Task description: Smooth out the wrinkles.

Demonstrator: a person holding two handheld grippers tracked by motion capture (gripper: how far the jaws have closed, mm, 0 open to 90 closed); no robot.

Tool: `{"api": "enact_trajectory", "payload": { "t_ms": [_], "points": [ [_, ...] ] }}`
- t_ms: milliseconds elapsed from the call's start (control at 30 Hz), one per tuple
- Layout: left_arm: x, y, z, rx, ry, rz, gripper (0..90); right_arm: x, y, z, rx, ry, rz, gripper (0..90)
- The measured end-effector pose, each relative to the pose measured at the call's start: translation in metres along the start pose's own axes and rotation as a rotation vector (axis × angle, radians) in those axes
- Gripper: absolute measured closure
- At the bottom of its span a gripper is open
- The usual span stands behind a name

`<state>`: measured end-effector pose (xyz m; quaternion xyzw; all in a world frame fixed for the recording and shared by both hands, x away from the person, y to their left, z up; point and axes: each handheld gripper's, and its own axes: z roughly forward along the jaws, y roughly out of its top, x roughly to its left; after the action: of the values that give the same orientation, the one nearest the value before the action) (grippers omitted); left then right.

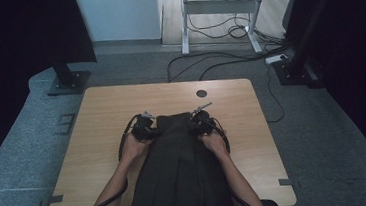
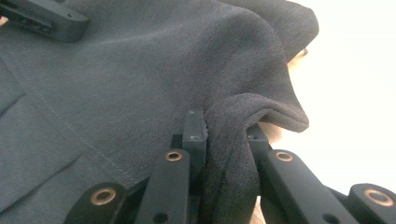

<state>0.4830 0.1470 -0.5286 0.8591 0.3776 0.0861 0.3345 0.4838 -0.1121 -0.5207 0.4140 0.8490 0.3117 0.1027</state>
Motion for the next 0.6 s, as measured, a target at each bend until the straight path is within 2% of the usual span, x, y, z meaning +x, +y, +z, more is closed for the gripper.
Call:
{"api": "enact_trajectory", "payload": {
  "t_ms": [33,300,467,500,600],
  "points": [
    [0.0,0.003,-0.003,-0.027,-0.009,0.0,79.4,0.0,0.001,-0.002,-0.004,-0.002,-0.005,77.6],
    [0.005,0.021,-0.017,-0.093,0.0,0.02,79.6,-0.008,0.011,-0.017,-0.051,0.011,0.016,77.7],
    [0.011,0.036,-0.025,-0.142,0.02,0.009,82.7,-0.011,0.026,-0.025,-0.082,-0.008,0.005,77.7],
    [0.013,0.044,-0.03,-0.159,0.025,0.009,83.0,-0.012,0.033,-0.03,-0.093,-0.018,-0.001,77.7],
    [0.013,0.052,-0.036,-0.176,0.038,0.018,83.3,-0.013,0.04,-0.036,-0.107,-0.027,-0.007,77.7]
  ]
}}
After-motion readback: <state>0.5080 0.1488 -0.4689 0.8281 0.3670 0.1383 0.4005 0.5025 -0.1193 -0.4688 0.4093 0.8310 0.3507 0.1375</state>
